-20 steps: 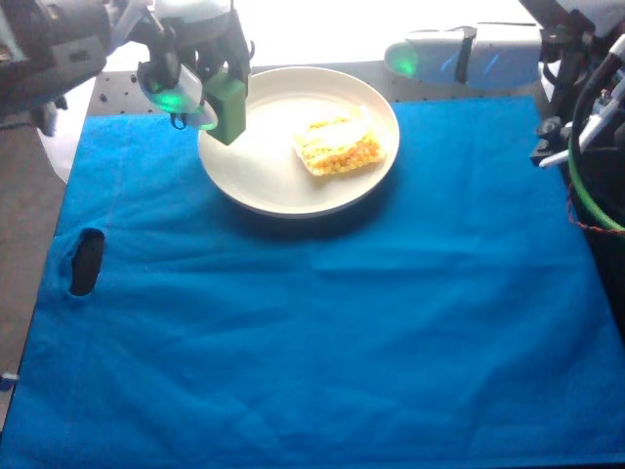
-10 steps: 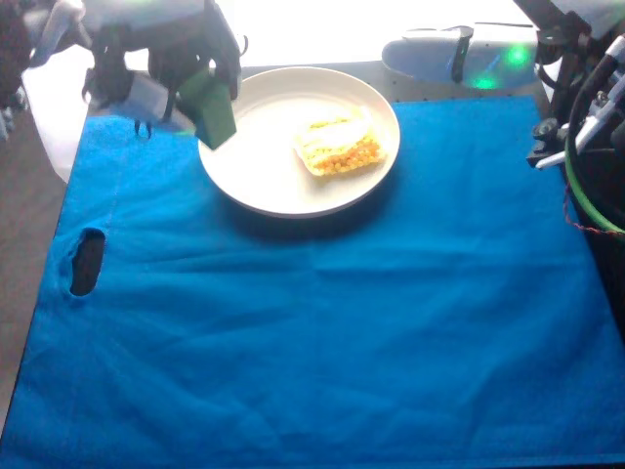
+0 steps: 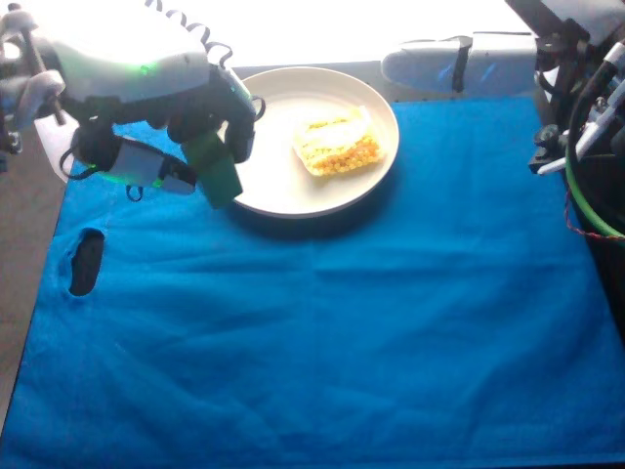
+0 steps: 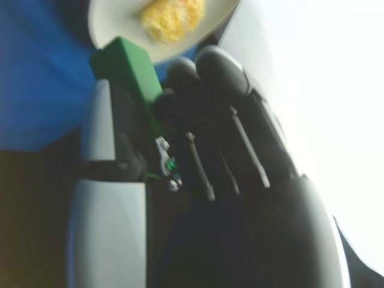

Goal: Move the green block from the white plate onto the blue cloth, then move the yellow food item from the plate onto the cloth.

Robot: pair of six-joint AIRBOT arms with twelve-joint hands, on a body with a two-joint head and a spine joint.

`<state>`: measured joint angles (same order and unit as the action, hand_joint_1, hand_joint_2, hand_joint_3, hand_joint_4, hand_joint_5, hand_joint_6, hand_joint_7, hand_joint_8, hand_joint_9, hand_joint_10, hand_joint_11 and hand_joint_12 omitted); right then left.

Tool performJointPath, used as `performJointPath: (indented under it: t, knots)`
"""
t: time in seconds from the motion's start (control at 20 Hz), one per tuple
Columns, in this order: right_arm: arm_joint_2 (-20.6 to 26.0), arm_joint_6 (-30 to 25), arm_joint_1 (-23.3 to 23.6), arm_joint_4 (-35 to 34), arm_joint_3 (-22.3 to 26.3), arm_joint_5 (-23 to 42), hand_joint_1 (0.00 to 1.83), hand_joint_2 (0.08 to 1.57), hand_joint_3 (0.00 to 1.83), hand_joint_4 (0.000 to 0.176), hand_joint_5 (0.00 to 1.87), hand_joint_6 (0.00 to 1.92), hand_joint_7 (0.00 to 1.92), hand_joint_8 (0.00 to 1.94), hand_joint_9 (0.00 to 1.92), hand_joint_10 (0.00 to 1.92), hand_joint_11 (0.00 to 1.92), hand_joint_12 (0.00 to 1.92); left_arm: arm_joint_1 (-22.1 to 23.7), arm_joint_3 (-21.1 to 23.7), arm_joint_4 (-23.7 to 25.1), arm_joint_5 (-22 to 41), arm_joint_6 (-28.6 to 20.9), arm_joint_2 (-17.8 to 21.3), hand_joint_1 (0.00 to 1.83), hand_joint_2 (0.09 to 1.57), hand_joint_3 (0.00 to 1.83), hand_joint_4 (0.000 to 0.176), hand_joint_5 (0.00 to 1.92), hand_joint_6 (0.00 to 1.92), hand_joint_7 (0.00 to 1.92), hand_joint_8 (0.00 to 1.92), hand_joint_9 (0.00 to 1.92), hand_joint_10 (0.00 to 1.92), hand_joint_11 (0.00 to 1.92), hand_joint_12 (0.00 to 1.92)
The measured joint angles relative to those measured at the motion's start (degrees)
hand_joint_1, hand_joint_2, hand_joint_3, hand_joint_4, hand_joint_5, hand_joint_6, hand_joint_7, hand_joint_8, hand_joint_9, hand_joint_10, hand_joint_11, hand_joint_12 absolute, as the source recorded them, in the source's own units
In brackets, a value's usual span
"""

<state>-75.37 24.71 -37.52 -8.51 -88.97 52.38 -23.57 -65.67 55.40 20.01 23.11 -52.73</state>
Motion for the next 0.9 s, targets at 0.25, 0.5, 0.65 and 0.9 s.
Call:
performJointPath:
  t: [0.25, 0.5, 0.65, 0.9]
  knots:
    - [-0.2, 0.0, -0.6, -0.1, -0.3, -0.4, 0.51, 0.68, 0.00, 0.058, 0.19, 0.00, 0.33, 0.00, 0.25, 0.01, 0.00, 0.80, -0.8, -0.7, 10.9, 1.4, -12.4, 0.0, 1.28, 1.08, 0.00, 0.000, 1.06, 0.61, 1.08, 1.05, 1.07, 0.98, 0.86, 1.42]
    - [-0.5, 0.0, -0.6, 0.0, -0.3, -0.4, 0.53, 0.65, 0.01, 0.052, 0.19, 0.00, 0.33, 0.00, 0.27, 0.00, 0.00, 0.97, -3.5, -1.4, 11.2, 1.3, -12.5, -1.7, 1.26, 1.08, 0.00, 0.000, 1.01, 0.77, 1.11, 0.94, 1.10, 0.88, 0.87, 1.40]
    - [-0.5, 0.0, -0.6, 0.0, -0.3, -0.4, 0.50, 0.65, 0.00, 0.050, 0.22, 0.00, 0.34, 0.00, 0.29, 0.00, 0.00, 1.05, -4.6, -2.1, 10.8, 0.9, -12.4, -2.5, 1.28, 1.03, 0.00, 0.000, 1.16, 0.50, 1.20, 0.81, 1.20, 0.65, 0.96, 1.23]
    - [-0.5, 0.0, -0.7, 0.0, -0.3, -0.4, 0.51, 0.66, 0.00, 0.046, 0.20, 0.00, 0.31, 0.00, 0.27, 0.00, 0.00, 1.01, -5.3, -2.4, 11.0, 0.7, -12.4, -3.5, 1.29, 1.05, 0.00, 0.000, 1.14, 0.49, 1.15, 0.91, 1.14, 0.76, 0.89, 1.36]
